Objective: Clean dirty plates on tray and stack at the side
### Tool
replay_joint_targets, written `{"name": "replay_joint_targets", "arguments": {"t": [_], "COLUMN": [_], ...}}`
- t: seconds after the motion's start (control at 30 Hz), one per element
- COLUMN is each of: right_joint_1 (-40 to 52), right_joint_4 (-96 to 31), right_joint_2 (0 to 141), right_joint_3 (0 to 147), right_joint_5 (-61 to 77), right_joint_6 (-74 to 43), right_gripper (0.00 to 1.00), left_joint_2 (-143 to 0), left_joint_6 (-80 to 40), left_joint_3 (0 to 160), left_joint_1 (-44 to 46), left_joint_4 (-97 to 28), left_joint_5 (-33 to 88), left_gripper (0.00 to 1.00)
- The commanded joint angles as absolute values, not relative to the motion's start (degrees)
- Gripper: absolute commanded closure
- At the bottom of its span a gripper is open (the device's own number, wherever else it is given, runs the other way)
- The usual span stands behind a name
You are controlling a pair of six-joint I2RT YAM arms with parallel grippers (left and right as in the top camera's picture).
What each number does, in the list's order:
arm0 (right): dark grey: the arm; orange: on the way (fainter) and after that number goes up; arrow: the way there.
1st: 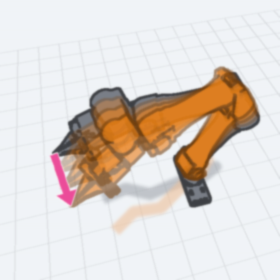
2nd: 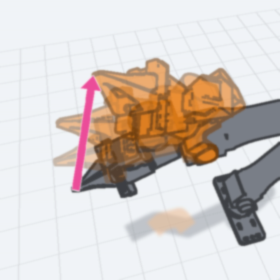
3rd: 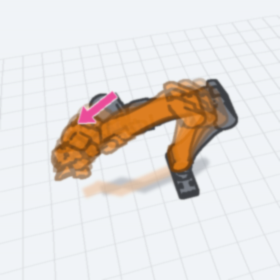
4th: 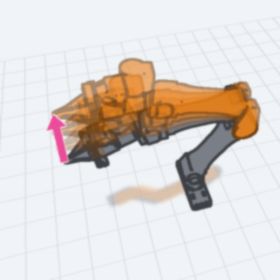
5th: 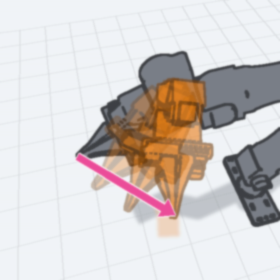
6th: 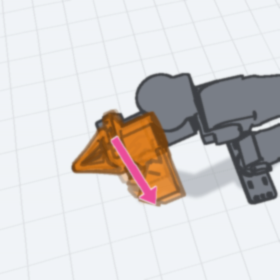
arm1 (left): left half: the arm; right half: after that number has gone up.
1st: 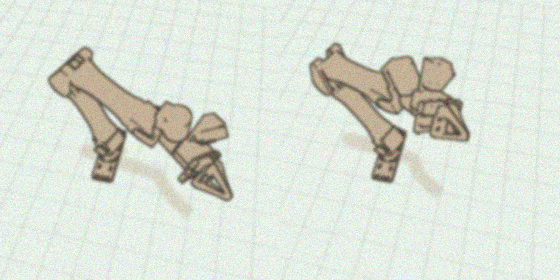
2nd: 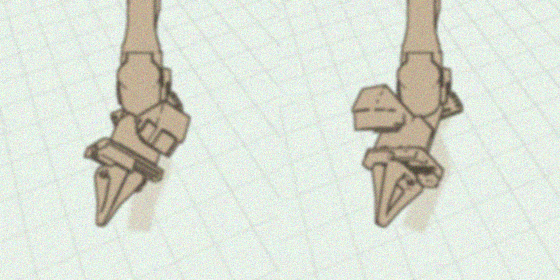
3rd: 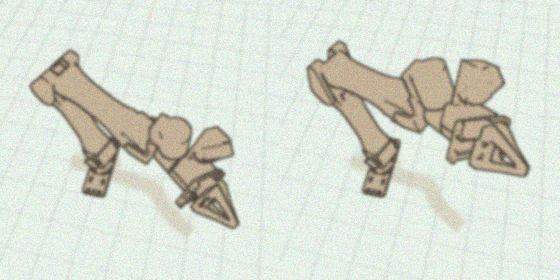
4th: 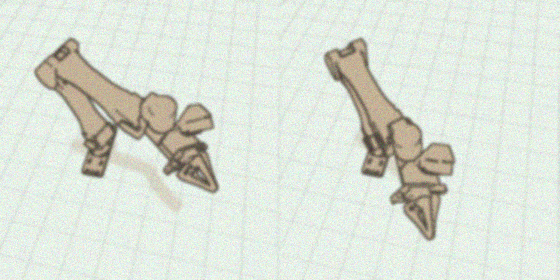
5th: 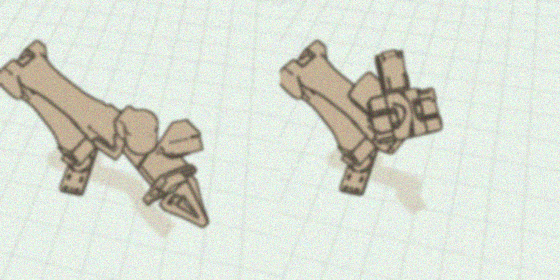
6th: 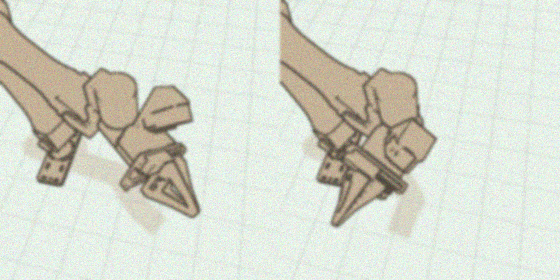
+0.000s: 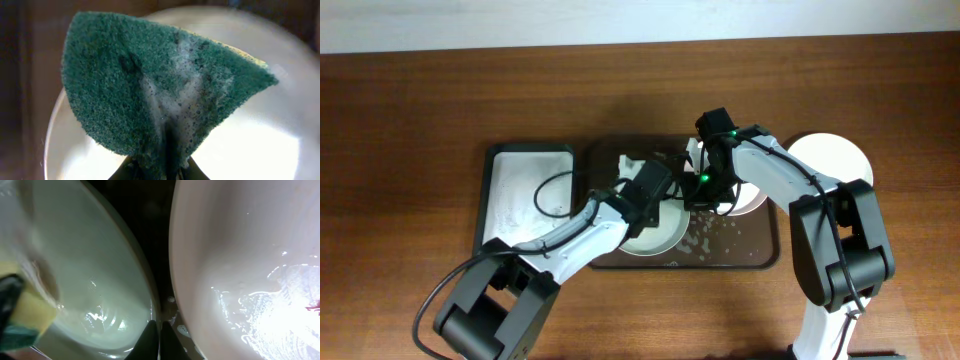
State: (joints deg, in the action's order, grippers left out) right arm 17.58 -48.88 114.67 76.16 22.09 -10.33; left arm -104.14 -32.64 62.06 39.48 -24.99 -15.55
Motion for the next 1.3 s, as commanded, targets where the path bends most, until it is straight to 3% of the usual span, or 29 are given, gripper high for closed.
{"name": "replay_joint_targets", "arguments": {"t": [0.0, 0.63, 0.77, 1.1, 1.27], "right_joint_1": [17.7, 17.7, 17.7, 17.7, 17.7], "right_joint_4": [-49.1, -49.3, -49.3, -48.2, -49.3], "right_joint_2": [113.6, 113.6, 113.6, 113.6, 112.5], "right_joint_3": [76.1, 76.1, 76.1, 76.1, 77.6], "right_joint_5": [22.5, 22.5, 22.5, 21.8, 17.3], "right_joint_6": [-10.2, -10.1, -10.1, -10.1, -10.2], "right_gripper": [0.96, 0.96, 0.96, 0.96, 0.96], "left_joint_2": [-101.6, -108.6, -108.5, -95.7, -91.1], "left_joint_6": [-29.6, -29.6, -27.8, -22.1, -22.1], "left_joint_3": [65.9, 65.6, 65.8, 67.0, 67.0], "left_joint_1": [39.5, 34.1, 32.3, 31.9, 27.4], "left_joint_4": [-24.5, -27.7, -28.9, -34.9, -41.4], "left_joint_5": [-16.9, -8.8, -8.7, -9.0, -8.8], "left_gripper": [0.86, 0.89, 0.99, 1.00, 1.00]}}
